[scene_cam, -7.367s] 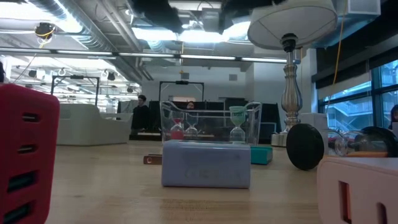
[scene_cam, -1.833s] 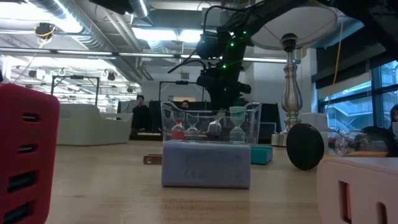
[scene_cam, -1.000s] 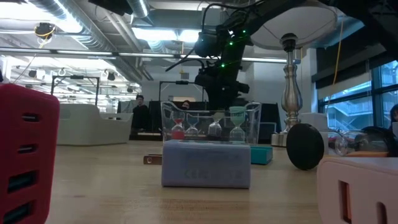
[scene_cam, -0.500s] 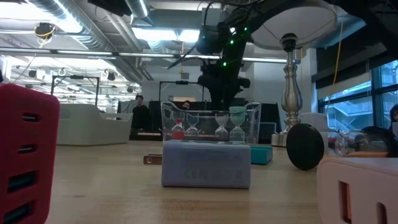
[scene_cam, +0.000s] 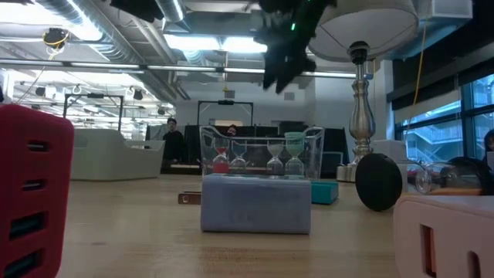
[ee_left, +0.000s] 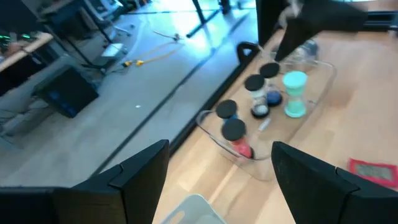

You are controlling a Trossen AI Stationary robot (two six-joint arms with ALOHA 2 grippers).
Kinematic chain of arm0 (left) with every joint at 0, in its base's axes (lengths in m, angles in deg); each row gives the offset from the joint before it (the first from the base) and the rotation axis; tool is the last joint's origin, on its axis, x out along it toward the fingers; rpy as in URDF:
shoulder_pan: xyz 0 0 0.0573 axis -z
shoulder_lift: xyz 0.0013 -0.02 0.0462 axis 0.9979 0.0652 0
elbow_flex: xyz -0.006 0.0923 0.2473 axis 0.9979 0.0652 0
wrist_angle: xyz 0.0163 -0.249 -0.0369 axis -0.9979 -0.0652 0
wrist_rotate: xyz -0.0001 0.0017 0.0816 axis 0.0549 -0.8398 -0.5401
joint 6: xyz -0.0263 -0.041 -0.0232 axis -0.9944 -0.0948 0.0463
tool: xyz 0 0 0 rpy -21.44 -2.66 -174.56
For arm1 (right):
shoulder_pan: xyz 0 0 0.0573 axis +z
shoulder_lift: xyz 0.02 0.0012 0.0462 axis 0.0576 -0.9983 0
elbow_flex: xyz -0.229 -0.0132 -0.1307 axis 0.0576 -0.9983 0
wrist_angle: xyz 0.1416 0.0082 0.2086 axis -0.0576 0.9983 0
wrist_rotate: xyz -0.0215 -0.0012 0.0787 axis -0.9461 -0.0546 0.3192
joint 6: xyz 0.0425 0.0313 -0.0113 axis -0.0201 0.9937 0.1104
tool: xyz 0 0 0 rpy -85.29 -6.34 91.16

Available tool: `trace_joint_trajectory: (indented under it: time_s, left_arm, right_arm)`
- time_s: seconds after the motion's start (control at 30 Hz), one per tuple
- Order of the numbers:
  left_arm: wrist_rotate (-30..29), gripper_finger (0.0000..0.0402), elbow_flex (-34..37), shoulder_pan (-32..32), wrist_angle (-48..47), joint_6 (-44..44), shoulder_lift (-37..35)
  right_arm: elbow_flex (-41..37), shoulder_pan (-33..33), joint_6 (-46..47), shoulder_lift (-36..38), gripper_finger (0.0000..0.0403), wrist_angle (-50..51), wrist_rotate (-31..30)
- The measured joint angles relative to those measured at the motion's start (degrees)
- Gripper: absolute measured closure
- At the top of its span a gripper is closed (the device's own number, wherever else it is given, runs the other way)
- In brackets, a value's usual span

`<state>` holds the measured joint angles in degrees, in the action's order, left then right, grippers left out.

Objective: Pick & Place Office items
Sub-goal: Put the orange hourglass into the transparent bin

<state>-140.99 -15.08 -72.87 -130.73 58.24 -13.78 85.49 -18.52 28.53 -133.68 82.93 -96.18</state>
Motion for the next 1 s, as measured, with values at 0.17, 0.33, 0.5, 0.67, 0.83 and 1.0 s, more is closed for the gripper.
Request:
trace_joint_trajectory:
  time_s: [0.17,0.33,0.5,0.67,0.83,1.0]
  left_arm:
    - [3.62,0.0121,0.00,0.01,-0.02,0.04,0.00]
    - [6.67,0.0121,0.00,0.01,-0.02,0.02,0.00]
    - [11.57,0.0121,0.00,0.01,-0.04,-1.38,0.00]
    - [17.43,0.0121,0.05,0.02,-0.03,-2.99,0.16]
    - [19.98,0.0121,2.11,0.02,-0.02,-5.78,0.24]
    - [21.72,0.0121,4.90,0.02,0.01,-9.72,0.26]
  right_arm:
    - [0.02,7.36,0.00,3.71,0.0140,4.45,-0.17]
    - [0.02,14.77,1.52,5.19,0.0140,14.80,-2.20]
    - [-1.24,22.18,5.14,5.38,0.0140,21.70,-2.52]
    - [-4.79,28.99,6.69,5.37,0.0140,21.47,-1.90]
    - [-9.32,35.51,10.59,5.35,0.0140,20.06,-0.99]
    - [-15.05,40.59,12.12,5.33,0.0140,13.79,-2.78]
